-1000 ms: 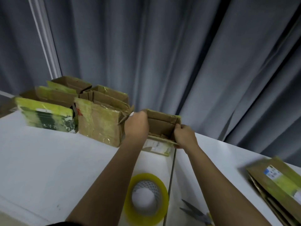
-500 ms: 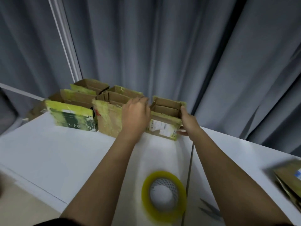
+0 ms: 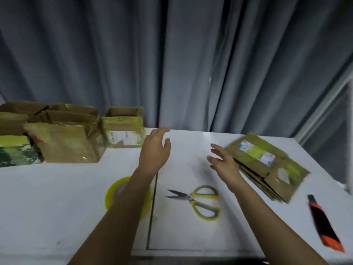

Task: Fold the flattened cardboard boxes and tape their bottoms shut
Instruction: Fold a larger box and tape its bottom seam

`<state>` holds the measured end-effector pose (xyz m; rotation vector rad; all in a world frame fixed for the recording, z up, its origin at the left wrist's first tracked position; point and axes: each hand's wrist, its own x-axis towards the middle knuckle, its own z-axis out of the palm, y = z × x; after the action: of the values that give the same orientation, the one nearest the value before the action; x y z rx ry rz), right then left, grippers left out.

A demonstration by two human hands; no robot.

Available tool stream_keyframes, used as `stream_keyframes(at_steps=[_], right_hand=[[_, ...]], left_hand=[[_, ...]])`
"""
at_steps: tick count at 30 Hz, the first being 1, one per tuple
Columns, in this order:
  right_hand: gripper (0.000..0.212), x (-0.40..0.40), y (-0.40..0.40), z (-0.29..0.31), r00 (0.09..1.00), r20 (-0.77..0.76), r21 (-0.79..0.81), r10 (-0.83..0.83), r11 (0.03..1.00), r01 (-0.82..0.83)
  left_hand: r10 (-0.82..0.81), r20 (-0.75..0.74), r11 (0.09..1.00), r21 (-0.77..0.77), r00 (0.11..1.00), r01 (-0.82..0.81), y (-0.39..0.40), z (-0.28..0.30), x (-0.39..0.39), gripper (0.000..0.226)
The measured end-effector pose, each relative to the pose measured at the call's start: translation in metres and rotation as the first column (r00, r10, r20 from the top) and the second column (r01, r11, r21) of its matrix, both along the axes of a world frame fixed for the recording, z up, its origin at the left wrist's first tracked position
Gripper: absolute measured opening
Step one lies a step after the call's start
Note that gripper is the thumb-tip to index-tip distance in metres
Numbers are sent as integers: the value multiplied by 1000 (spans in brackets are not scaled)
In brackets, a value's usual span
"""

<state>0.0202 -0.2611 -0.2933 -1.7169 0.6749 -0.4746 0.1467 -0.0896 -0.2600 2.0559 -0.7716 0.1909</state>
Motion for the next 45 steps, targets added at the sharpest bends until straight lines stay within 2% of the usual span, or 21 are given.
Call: stream_keyframes(at_steps=[3, 6, 9, 12, 15, 18, 20, 23, 27, 29, 32, 34, 36, 38, 41, 43, 45], right_hand=[[41, -53, -32, -10, 989, -4, -110, -145, 983, 144], [44, -89, -60, -18, 966, -14, -264, -260, 932, 247], [41, -110, -86, -31, 912, -59, -494, -407, 806, 327], [45, -125, -103, -45, 873, -185, -649, -452, 723, 237], [64, -137, -119, -63, 818, -336, -734, -466, 674, 82], [79, -145, -128, -73, 746, -486, -691, -454, 723, -10], [78, -148, -131, -74, 756, -501, -643, -420, 766, 0], [65, -150, -131, -69, 799, -448, -626, -401, 779, 41], [52, -153, -133, -67, 813, -423, -621, -401, 781, 62], [38, -154, -135, -68, 840, -378, -642, -390, 764, 67], [29, -153, -132, -64, 857, -248, -700, -451, 695, 164], [31, -152, -127, -52, 826, -119, -743, -551, 601, 294], [33, -149, -119, -34, 798, 47, -719, -601, 534, 444], [34, -142, -106, -19, 797, 205, -615, -568, 559, 557], [34, -127, -83, -6, 809, 348, -541, -475, 603, 587], [32, -115, -68, 2, 787, 417, -477, -455, 627, 616], [30, -105, -59, 12, 740, 484, -339, -467, 679, 651]], left_hand=[[-180, -123, 983, 11, 976, 182, -41, -18, -47, 34], [-280, -254, 953, 40, 926, 300, -73, -38, -85, 31], [-336, -333, 917, 98, 881, 387, -98, -55, -110, 30], [-339, -373, 900, 140, 864, 414, -113, -66, -124, 29], [-343, -386, 893, 148, 856, 424, -124, -71, -130, 27], [-345, -386, 890, 156, 856, 429, -134, -75, -133, 27], [-346, -383, 891, 152, 857, 428, -140, -75, -135, 27], [-355, -393, 893, 127, 848, 433, -147, -76, -139, 26], [-370, -401, 889, 111, 838, 445, -150, -80, -143, 24], [-369, -405, 891, 102, 837, 442, -150, -81, -145, 24], [-360, -413, 908, 52, 836, 417, -147, -79, -143, 24], [-345, -435, 922, 9, 832, 387, -142, -75, -141, 24], [-311, -466, 942, -31, 828, 335, -136, -66, -137, 28], [-279, -534, 958, -93, 798, 272, -129, -52, -132, 48], [-303, -599, 951, -244, 741, 191, -115, -27, -118, 80], [-302, -573, 943, -297, 762, 151, -104, -13, -105, 85], [-284, -540, 947, -286, 792, 144, -94, -6, -94, 88]])
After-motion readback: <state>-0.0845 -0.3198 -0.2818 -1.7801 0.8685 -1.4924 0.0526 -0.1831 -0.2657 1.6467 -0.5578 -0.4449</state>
